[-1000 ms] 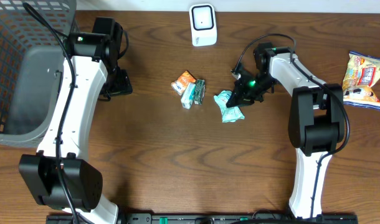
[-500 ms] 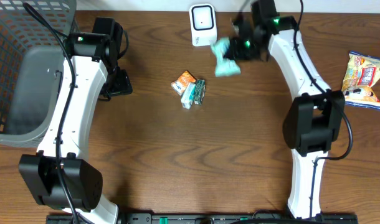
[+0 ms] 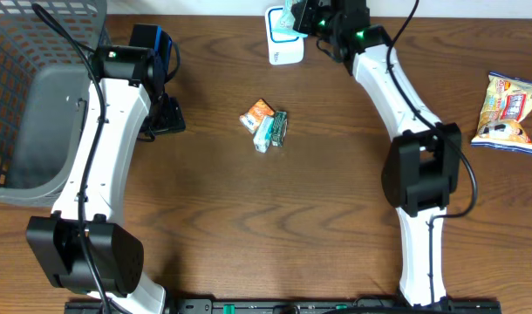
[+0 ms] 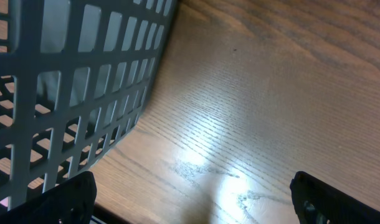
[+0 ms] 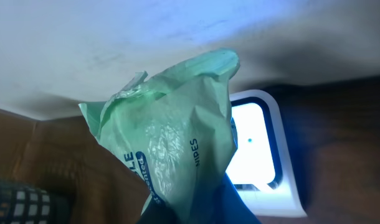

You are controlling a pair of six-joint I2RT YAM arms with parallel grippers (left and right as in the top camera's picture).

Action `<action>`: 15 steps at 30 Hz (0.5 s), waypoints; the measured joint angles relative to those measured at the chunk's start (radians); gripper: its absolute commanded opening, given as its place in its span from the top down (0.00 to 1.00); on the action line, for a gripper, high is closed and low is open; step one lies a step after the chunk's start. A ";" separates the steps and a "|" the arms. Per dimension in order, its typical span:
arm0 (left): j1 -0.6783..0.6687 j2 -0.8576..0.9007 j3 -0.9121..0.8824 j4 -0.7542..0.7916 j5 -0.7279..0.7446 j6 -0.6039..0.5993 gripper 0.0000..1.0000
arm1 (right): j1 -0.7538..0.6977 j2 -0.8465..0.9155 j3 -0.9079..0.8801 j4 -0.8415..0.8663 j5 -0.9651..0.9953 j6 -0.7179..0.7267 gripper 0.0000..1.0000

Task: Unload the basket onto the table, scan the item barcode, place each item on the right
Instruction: 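Lift the green wipes pack up to the scanner, then carry the green wipes pack right and drop it beside the yellow pack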

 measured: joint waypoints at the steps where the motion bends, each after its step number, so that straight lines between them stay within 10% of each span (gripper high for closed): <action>1: 0.000 0.000 0.000 0.001 0.000 0.000 0.02 | 0.000 0.014 0.000 0.012 -0.003 0.014 0.93; 15: 0.000 0.000 0.000 0.001 0.000 0.000 0.02 | -0.031 0.063 0.014 -0.156 -0.010 -0.045 0.99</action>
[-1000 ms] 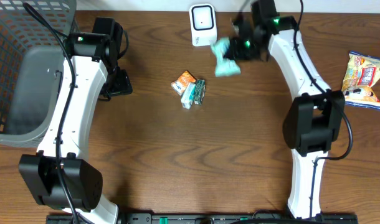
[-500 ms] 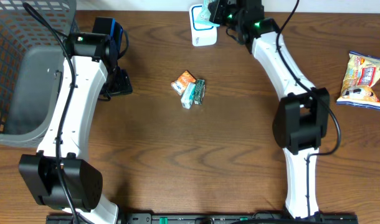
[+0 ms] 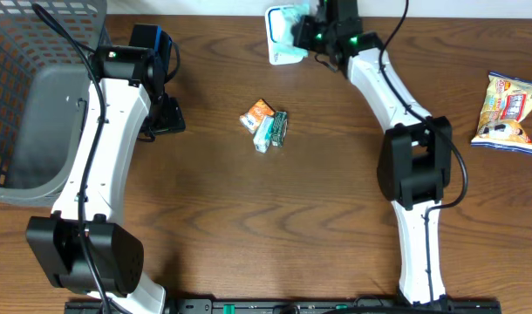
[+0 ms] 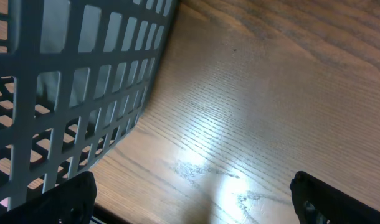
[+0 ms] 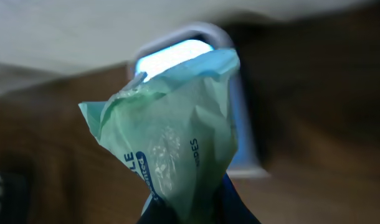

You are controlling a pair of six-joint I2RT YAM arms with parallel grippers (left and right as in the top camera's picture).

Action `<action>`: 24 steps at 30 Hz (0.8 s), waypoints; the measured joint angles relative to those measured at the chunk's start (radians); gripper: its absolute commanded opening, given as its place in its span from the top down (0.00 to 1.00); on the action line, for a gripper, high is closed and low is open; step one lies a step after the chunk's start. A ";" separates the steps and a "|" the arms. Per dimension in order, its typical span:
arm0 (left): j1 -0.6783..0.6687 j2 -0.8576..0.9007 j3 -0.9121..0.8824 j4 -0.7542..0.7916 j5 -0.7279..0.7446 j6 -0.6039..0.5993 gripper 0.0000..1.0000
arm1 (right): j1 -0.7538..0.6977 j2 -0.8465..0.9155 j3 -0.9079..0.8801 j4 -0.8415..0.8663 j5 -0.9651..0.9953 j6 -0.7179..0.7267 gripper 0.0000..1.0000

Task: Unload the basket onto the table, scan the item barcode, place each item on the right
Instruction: 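Carry the green wipes pack right and drop it beside the yellow pack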

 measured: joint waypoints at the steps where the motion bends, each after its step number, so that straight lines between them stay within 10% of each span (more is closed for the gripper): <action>1: 0.000 0.000 0.000 0.000 0.000 0.000 0.02 | -0.018 0.000 0.006 -0.041 -0.002 -0.009 0.99; 8: 0.000 0.000 0.000 0.000 0.000 0.000 0.03 | -0.253 -0.053 0.031 -0.380 0.059 -0.138 0.98; 13: 0.000 0.000 0.000 0.000 0.000 0.000 0.02 | -0.450 -0.109 0.046 -0.612 0.275 -0.259 0.58; 17: 0.000 0.000 0.000 0.000 0.000 0.000 0.03 | -0.533 -0.113 0.048 -0.695 0.385 -0.296 0.45; 24: 0.000 0.000 0.000 0.000 0.000 0.000 0.02 | -0.604 -0.113 0.048 -0.758 0.295 -0.324 0.46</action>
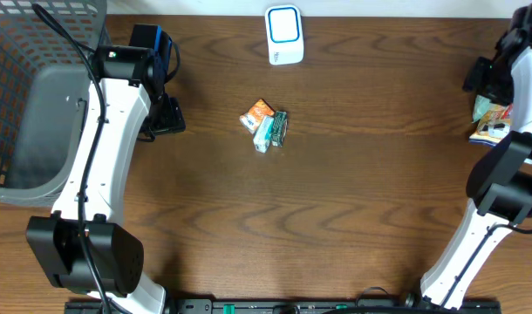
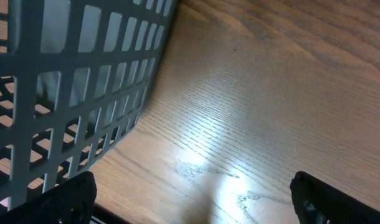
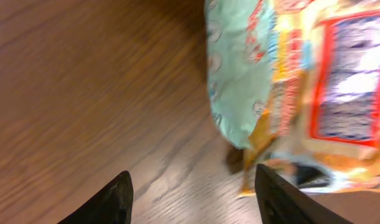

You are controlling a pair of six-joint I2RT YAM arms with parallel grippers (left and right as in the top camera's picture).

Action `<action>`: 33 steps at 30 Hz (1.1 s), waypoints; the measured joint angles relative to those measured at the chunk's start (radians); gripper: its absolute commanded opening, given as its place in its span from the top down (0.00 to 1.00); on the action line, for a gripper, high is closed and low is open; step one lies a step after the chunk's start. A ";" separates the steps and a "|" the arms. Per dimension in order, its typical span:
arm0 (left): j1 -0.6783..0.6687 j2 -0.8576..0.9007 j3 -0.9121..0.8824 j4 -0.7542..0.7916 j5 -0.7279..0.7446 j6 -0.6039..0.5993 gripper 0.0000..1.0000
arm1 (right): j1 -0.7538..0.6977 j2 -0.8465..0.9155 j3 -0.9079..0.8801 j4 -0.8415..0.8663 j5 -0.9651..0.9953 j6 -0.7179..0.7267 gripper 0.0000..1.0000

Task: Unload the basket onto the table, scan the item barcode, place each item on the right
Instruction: 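Carry the green wipes pack right and drop it beside the yellow pack, then reach the right gripper to the green Zam-Buk tin and grasp it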

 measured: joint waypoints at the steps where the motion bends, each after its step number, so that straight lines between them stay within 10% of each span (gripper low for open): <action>1: 0.000 0.000 0.000 0.000 0.000 0.000 0.02 | -0.002 0.000 0.000 -0.003 -0.039 -0.001 0.47; 18: 0.000 0.000 0.000 0.000 0.000 0.000 0.02 | 0.362 0.000 0.000 -0.179 -0.576 -0.071 0.36; 24: 0.000 0.000 0.000 0.000 0.000 0.000 0.02 | 0.571 0.000 0.000 -0.154 -0.522 -0.069 0.20; 33: 0.000 0.000 0.000 0.000 0.000 0.000 0.02 | 0.846 0.000 0.000 -0.105 -0.180 0.114 0.25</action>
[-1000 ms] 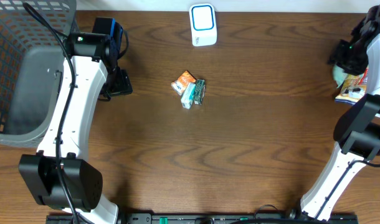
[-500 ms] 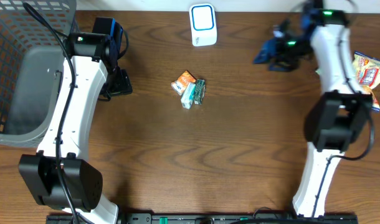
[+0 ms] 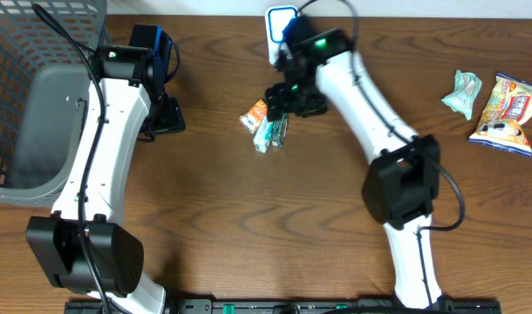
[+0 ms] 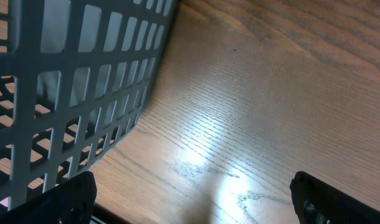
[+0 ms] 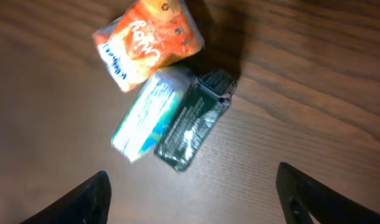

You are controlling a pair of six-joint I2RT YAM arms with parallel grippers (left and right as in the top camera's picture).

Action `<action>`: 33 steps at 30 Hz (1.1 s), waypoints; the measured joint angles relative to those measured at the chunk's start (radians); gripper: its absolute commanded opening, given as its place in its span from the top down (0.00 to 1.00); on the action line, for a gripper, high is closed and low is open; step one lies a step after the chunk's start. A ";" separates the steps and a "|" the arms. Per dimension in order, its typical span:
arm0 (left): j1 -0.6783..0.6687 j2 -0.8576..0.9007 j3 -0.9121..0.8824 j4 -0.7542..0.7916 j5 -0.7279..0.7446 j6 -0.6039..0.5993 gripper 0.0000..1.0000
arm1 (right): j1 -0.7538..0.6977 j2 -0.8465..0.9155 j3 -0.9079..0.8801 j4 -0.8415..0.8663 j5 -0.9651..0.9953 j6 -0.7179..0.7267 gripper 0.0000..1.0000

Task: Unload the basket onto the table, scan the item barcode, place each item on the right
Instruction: 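Reach the right gripper to the green Zam-Buk tin and grasp it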

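Note:
The white barcode scanner (image 3: 282, 35) stands at the table's far edge, partly behind my right arm. A pale green wipes pack (image 3: 463, 92) lies at the far right. Three small packets lie mid-table: an orange one (image 5: 149, 46), a teal-and-white one (image 5: 146, 118) and a dark green one (image 5: 193, 121). My right gripper (image 5: 193, 199) hovers open just above them, holding nothing, and shows in the overhead view (image 3: 292, 103) over the cluster. My left gripper (image 4: 193, 202) is open over bare wood beside the basket.
A grey mesh basket (image 3: 22, 96) fills the left side, its wall (image 4: 71, 81) close to my left gripper. A yellow snack bag (image 3: 508, 106) lies at the right edge, touching the green pack.
My right gripper was open at the far right over the snack bag and green pack; now it is open over the three small packets mid-table. The left arm has not moved.
My right gripper held the green wipes pack up by the scanner at the two oldest moments. Then it was open at the far right, with the pack lying beside the snack bag. Now it hangs over the small packets.

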 measured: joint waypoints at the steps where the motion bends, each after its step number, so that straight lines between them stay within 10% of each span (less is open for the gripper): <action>1: 0.000 0.000 0.000 0.000 0.000 0.000 0.02 | 0.019 0.000 0.000 0.007 0.044 0.025 0.27; 33: 0.000 0.000 0.000 0.000 0.000 0.000 0.02 | -0.071 -0.027 -0.185 -0.113 0.409 0.211 0.21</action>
